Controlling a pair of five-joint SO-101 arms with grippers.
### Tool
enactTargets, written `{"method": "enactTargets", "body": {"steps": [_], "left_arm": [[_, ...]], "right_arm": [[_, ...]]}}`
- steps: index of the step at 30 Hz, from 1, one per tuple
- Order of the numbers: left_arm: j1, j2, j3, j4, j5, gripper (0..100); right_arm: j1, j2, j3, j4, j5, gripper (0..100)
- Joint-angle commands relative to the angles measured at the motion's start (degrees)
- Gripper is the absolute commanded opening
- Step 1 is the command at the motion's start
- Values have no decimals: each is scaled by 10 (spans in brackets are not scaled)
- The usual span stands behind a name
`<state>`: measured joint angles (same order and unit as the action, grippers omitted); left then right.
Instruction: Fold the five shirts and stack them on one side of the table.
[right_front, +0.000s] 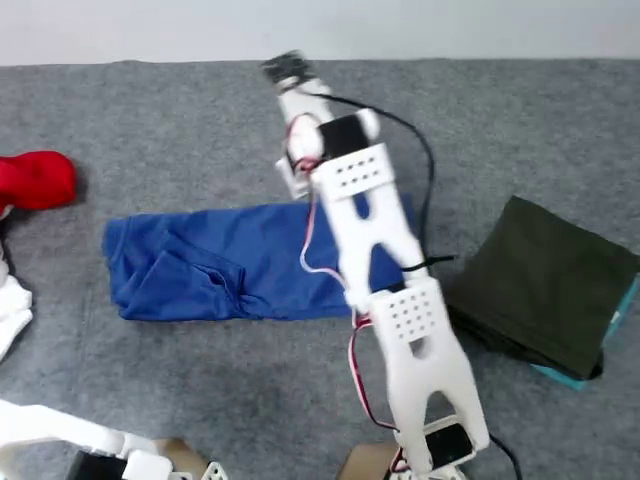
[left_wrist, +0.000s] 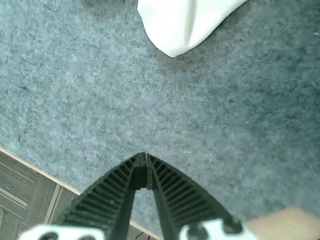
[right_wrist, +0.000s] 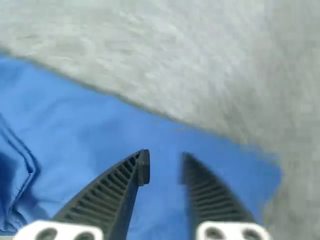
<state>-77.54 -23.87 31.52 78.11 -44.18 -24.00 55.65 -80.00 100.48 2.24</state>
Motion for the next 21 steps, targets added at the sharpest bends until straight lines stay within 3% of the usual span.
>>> {"method": "enactTargets", "body": {"steps": [1,8,21], "left_arm": [[1,-22,-29,11,6,5],[1,-18,-29,11,6,5],[2,-18,-26,11,6,5]], "right_arm": [[27,-90,93,24,-86,250],[49,-105,232,22,-164,255],[101,-52,240,20,-162,314]]}}
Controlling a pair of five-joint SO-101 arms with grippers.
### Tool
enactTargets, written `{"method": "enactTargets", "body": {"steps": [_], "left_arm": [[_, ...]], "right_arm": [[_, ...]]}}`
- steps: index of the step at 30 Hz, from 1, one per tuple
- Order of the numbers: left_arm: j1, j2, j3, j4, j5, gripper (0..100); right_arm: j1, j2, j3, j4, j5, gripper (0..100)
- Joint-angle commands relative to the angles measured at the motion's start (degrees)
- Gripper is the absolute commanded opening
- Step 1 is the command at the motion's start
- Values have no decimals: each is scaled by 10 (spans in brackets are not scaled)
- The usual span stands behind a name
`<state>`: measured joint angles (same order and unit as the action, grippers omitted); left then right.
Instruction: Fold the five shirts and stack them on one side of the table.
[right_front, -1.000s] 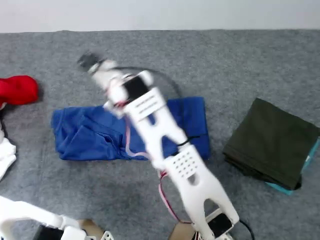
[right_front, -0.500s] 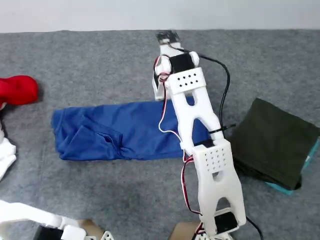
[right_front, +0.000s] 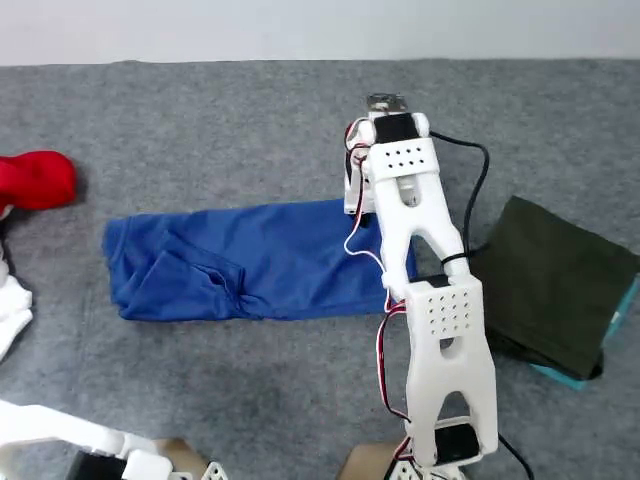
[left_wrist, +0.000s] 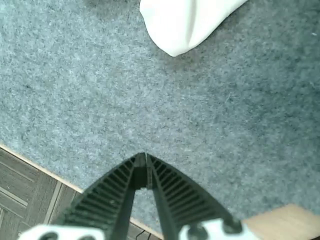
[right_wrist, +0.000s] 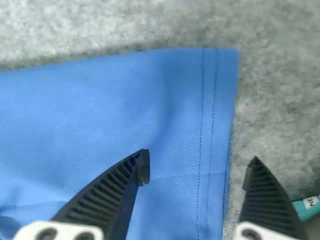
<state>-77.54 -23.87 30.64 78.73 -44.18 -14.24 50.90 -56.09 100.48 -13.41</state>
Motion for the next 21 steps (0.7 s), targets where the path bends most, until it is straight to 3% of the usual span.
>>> {"method": "enactTargets", "body": {"steps": [1,15,17,21], "left_arm": [[4,-18,-17,5,5,5],[36,-21,-18,9,6,5],[36,-21,-18,8,6,5],[36,-20,-18,6,6,5]], "right_arm": [[3,-4,1,18,-5,314],[-10,113,-13,16,0,300],[-22,113,-13,16,18,232],[-44,104,-15,13,59,6]]}}
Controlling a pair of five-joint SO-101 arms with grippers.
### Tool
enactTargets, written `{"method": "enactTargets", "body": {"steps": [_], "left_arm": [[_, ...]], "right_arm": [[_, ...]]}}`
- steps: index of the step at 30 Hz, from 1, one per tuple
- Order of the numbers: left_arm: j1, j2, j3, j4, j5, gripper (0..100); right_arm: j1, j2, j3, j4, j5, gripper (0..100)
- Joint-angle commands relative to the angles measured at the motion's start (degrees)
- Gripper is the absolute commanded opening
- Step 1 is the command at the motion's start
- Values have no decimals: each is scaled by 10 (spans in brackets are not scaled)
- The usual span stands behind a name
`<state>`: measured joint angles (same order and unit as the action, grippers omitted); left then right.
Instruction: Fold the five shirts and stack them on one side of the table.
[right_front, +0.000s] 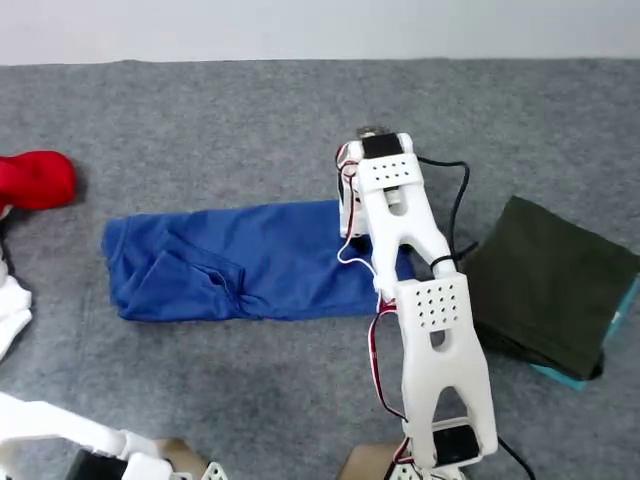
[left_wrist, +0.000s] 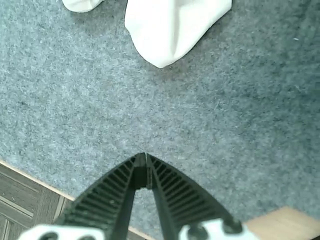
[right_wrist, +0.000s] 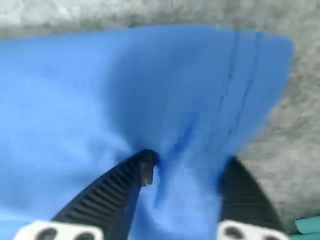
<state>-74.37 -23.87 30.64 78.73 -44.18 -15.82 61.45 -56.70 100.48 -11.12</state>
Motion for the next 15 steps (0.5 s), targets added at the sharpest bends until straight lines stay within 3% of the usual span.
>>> {"method": "enactTargets", "body": {"steps": [1,10,15], "left_arm": [[4,-21,-18,6,6,5],[4,-21,-18,7,6,5],[4,-21,-20,8,6,5]], "right_arm": [[-30,-6,-9,16,52,9],[21,-73,-7,21,56,10],[84,-109,-5,22,121,10]]}}
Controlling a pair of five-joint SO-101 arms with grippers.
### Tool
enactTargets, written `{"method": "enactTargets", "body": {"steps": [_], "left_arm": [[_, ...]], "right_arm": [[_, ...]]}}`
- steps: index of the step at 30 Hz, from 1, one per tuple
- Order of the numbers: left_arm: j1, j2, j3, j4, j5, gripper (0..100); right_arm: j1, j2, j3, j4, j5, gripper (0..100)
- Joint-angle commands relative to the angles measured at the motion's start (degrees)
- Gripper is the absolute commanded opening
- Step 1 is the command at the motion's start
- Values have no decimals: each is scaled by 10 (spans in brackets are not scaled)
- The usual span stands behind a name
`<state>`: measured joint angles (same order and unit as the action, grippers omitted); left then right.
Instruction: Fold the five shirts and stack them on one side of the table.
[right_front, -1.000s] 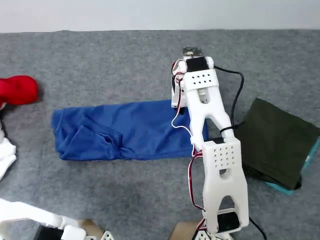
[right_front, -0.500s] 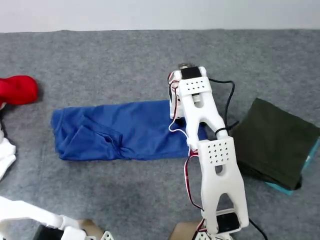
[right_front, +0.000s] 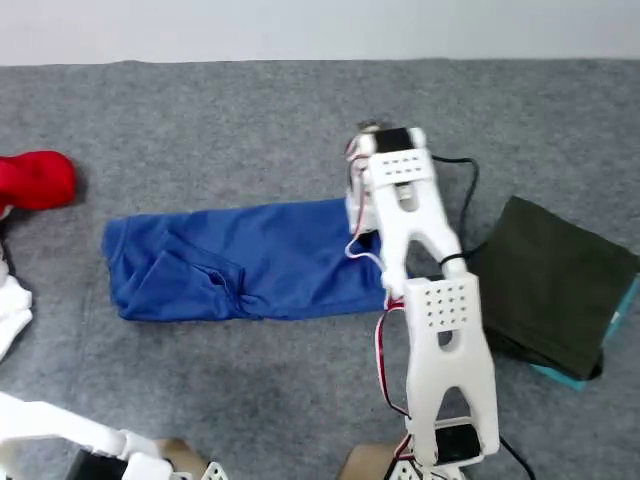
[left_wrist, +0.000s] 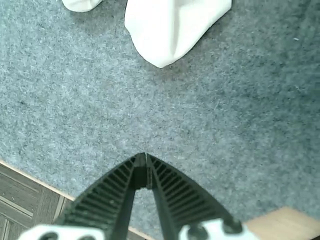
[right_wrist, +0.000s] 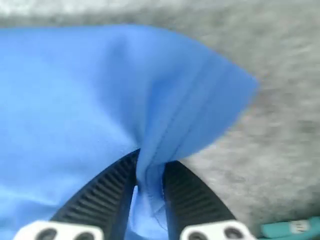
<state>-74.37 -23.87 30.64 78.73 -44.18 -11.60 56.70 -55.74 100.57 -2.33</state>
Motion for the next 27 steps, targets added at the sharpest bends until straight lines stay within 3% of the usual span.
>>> {"method": "enactTargets", "body": {"steps": [1,8,12,16,27], "left_arm": [[4,-21,-20,8,6,5],[4,-21,-20,9,6,5],[4,-21,-18,9,7,5],[4,-21,-18,9,7,5],[-1,-22,-22,9,6,5]], "right_arm": [[57,-68,-15,21,48,10],[153,-89,-18,21,145,9],[160,-95,-18,21,178,9],[116,-116,-14,22,193,9],[-99,-174,-14,23,210,9]]}}
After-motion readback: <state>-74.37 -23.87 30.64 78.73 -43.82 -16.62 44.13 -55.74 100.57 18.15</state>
